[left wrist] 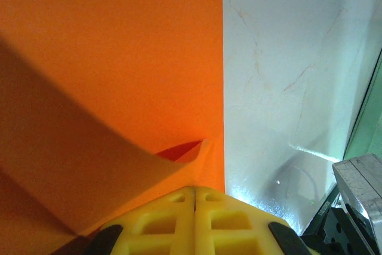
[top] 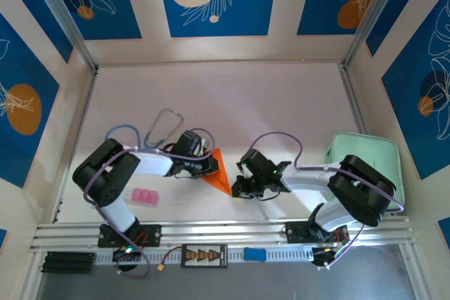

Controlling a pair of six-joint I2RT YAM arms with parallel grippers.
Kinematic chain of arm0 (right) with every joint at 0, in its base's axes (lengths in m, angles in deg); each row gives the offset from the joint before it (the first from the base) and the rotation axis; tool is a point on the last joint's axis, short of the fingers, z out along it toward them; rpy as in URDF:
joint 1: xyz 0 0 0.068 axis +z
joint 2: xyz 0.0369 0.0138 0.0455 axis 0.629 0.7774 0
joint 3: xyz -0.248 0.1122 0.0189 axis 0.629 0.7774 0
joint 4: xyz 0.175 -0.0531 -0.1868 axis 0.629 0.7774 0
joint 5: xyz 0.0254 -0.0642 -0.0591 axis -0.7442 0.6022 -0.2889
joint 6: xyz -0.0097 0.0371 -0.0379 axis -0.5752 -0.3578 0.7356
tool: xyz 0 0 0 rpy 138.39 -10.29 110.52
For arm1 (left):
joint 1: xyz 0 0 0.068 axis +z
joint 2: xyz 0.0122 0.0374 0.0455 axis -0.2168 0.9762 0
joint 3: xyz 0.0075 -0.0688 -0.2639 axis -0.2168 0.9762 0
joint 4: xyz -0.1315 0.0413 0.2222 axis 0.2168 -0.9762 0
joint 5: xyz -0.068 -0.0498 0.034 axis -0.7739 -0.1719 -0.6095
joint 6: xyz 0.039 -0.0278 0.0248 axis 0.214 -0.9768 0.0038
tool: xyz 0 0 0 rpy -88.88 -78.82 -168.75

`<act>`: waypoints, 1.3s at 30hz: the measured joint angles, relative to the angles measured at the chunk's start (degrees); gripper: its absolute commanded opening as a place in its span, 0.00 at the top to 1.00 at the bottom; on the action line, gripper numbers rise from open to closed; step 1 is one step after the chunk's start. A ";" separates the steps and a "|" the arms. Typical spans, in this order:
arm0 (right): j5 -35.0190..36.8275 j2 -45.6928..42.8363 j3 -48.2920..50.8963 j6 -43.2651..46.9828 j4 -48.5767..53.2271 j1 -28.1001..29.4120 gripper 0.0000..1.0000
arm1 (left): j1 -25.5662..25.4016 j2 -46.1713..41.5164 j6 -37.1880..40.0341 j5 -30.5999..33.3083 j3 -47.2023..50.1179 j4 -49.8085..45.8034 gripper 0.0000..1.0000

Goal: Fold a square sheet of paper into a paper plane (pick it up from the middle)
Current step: Fourth fold the wing at the center of the table.

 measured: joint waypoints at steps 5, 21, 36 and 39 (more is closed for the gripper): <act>1.22 -1.97 -0.35 0.17 2.86 0.02 0.85 | 0.00 0.00 0.02 0.00 0.00 -0.02 0.95; -2.16 6.19 -12.59 4.39 -1.03 -1.84 0.98 | 0.00 0.00 0.02 0.00 -0.02 -0.02 0.95; 0.22 11.67 -13.05 4.57 -0.76 -0.37 0.98 | 0.00 0.07 0.02 -0.22 -0.02 0.04 0.95; 0.22 11.67 -11.80 4.55 -0.98 -0.37 0.98 | 0.00 0.09 0.02 -0.22 -0.02 0.09 0.95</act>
